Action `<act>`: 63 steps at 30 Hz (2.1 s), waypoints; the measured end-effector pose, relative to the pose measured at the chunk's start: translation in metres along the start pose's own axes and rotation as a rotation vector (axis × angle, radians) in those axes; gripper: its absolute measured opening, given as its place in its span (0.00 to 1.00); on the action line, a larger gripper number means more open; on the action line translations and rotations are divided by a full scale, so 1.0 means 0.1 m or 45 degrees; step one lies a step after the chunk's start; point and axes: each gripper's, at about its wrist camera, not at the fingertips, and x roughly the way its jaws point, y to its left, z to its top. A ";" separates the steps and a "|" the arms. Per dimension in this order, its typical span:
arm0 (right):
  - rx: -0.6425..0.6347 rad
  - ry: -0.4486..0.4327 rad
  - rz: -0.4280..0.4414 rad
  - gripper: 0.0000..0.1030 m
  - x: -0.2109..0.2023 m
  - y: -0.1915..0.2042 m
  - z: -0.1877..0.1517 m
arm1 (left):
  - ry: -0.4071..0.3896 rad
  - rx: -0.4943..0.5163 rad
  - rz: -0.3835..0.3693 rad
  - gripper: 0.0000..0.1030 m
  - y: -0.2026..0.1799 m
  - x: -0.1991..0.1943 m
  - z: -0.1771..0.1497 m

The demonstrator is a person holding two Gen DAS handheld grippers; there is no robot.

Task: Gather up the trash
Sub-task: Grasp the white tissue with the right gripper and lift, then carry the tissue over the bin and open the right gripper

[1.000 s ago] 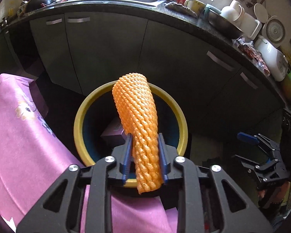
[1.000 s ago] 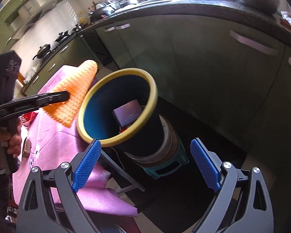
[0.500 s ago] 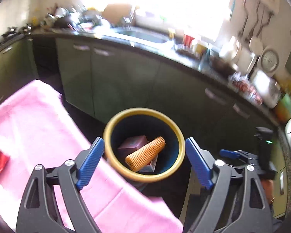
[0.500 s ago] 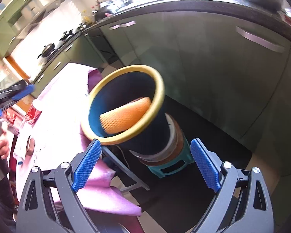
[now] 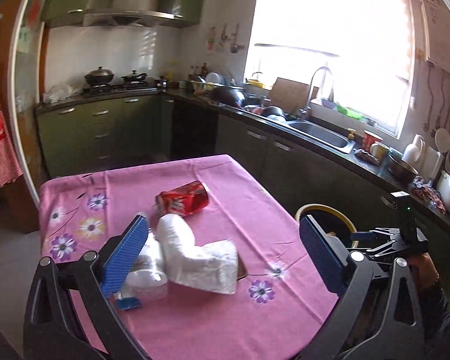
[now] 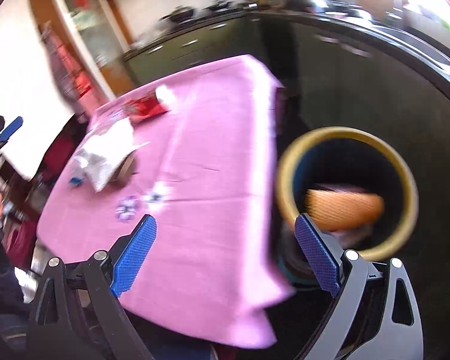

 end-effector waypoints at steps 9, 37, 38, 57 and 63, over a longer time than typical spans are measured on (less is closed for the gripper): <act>-0.579 0.055 0.211 0.90 0.63 1.53 0.31 | 0.009 -0.199 0.111 0.93 0.67 -0.28 -0.40; -0.763 0.238 0.249 0.02 1.80 2.35 1.00 | 0.069 -0.302 0.101 0.93 1.08 -0.29 -0.72; -0.744 0.224 0.259 0.02 1.75 2.33 1.03 | 0.068 -0.301 0.103 0.93 1.07 -0.29 -0.72; -0.298 -0.063 -0.037 0.02 0.14 0.68 1.13 | 0.081 -0.239 0.056 0.93 0.85 -0.22 -0.66; -0.044 0.033 -0.333 0.02 0.18 -0.46 0.82 | 0.105 -0.209 0.035 0.93 0.72 -0.11 -0.62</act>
